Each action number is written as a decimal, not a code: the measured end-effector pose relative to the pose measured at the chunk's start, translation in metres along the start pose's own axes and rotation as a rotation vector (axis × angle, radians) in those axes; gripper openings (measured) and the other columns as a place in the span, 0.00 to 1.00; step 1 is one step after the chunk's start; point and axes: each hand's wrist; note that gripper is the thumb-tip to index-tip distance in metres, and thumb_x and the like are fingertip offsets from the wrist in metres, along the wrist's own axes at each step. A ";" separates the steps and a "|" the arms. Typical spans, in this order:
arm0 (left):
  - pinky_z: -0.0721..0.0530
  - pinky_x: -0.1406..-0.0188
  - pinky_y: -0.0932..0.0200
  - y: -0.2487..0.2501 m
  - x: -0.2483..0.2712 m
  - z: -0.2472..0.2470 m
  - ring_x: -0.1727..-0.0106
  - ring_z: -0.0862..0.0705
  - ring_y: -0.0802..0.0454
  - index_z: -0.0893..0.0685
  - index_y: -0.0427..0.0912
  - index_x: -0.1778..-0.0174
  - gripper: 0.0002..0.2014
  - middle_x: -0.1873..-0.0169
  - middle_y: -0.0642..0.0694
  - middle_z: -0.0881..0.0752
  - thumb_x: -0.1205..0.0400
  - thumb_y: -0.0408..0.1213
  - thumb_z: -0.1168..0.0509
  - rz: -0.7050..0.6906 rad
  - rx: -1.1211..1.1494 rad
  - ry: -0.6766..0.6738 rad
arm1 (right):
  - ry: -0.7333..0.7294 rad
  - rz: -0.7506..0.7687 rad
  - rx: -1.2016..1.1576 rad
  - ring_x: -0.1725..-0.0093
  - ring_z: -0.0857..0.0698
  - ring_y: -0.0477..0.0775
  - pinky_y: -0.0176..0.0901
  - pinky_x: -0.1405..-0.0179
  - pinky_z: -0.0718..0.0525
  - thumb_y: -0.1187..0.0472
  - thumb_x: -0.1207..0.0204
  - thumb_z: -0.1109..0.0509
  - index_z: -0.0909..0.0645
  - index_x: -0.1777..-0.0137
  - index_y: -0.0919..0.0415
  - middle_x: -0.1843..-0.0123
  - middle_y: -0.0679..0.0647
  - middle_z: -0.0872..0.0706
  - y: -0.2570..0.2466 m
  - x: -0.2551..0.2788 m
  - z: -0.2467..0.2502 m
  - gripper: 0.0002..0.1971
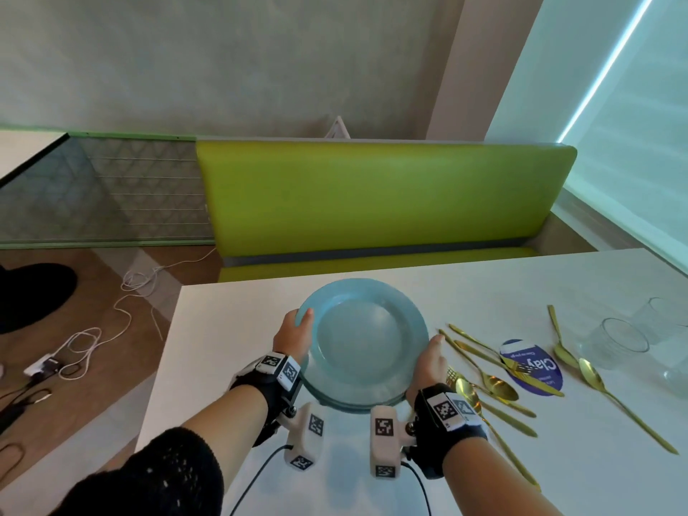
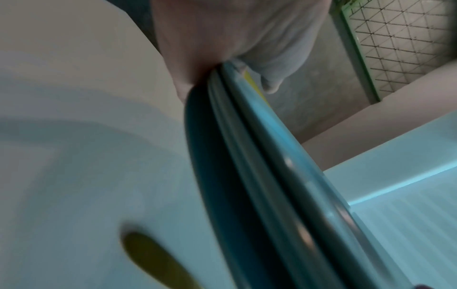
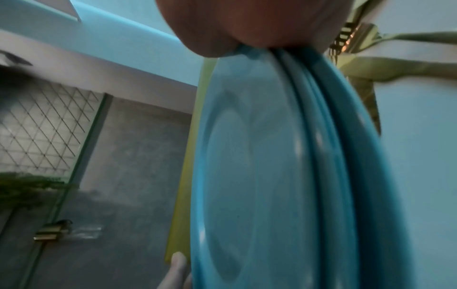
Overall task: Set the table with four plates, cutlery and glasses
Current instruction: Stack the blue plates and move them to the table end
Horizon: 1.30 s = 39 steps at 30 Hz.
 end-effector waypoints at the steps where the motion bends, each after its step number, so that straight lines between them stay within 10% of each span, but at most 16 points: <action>1: 0.26 0.36 0.54 -0.007 -0.001 0.009 0.34 0.21 0.38 0.24 0.39 0.31 0.21 0.34 0.38 0.18 0.14 0.47 0.45 0.008 -0.014 -0.002 | -0.009 0.006 0.006 0.32 0.23 0.70 0.64 0.30 0.25 0.41 0.17 0.55 0.30 0.27 0.71 0.31 0.67 0.23 0.007 0.002 -0.009 0.35; 10: 0.23 0.37 0.49 -0.076 -0.037 0.086 0.42 0.17 0.38 0.16 0.33 0.44 0.31 0.45 0.34 0.15 0.29 0.54 0.48 0.147 -0.053 -0.048 | -0.173 0.071 0.414 0.33 0.20 0.66 0.57 0.30 0.24 0.49 0.16 0.55 0.23 0.33 0.69 0.35 0.65 0.18 0.064 -0.002 -0.070 0.28; 16: 0.27 0.55 0.57 -0.100 -0.042 0.113 0.52 0.17 0.40 0.18 0.31 0.54 0.24 0.57 0.34 0.16 0.28 0.51 0.45 0.243 -0.115 -0.109 | -0.323 0.085 0.540 0.55 0.21 0.60 0.45 0.58 0.25 0.64 0.20 0.48 0.21 0.62 0.64 0.54 0.66 0.17 0.081 0.014 -0.095 0.15; 19: 0.27 0.52 0.55 -0.108 -0.046 0.118 0.51 0.18 0.40 0.20 0.33 0.57 0.18 0.52 0.32 0.16 0.21 0.46 0.43 0.263 -0.104 -0.124 | -0.338 0.062 0.574 0.55 0.22 0.59 0.44 0.59 0.27 0.69 0.21 0.47 0.21 0.56 0.67 0.58 0.63 0.19 0.088 0.013 -0.104 0.11; 24: 0.26 0.34 0.51 -0.120 -0.057 0.127 0.33 0.21 0.38 0.24 0.32 0.32 0.27 0.33 0.33 0.21 0.17 0.50 0.42 0.321 -0.147 -0.064 | -0.333 0.065 0.725 0.54 0.23 0.57 0.43 0.58 0.30 0.70 0.22 0.43 0.21 0.58 0.72 0.59 0.62 0.20 0.088 0.014 -0.117 0.10; 28: 0.24 0.33 0.48 -0.120 -0.064 0.135 0.34 0.20 0.38 0.23 0.34 0.31 0.41 0.34 0.34 0.20 0.30 0.64 0.42 0.343 -0.132 -0.062 | -0.326 0.069 0.735 0.53 0.23 0.57 0.42 0.56 0.29 0.64 0.23 0.39 0.20 0.39 0.75 0.48 0.66 0.17 0.088 0.015 -0.131 0.17; 36: 0.22 0.32 0.42 -0.145 -0.111 0.143 0.38 0.17 0.38 0.20 0.38 0.35 0.48 0.39 0.38 0.16 0.46 0.67 0.40 0.306 0.072 0.040 | -0.335 0.130 0.592 0.52 0.19 0.59 0.53 0.48 0.19 0.65 0.27 0.33 0.23 0.53 0.65 0.51 0.63 0.19 0.081 0.007 -0.159 0.05; 39: 0.20 0.34 0.40 -0.178 -0.151 0.142 0.40 0.16 0.36 0.21 0.38 0.35 0.47 0.39 0.36 0.15 0.47 0.64 0.37 0.311 0.176 0.086 | -0.347 0.130 0.542 0.43 0.20 0.63 0.54 0.40 0.21 0.67 0.24 0.34 0.27 0.38 0.72 0.48 0.57 0.24 0.072 0.006 -0.166 0.16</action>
Point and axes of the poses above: each hand's wrist, its own x-axis away from the middle knuckle, its own z-axis out of the back of the hand, y = z × x
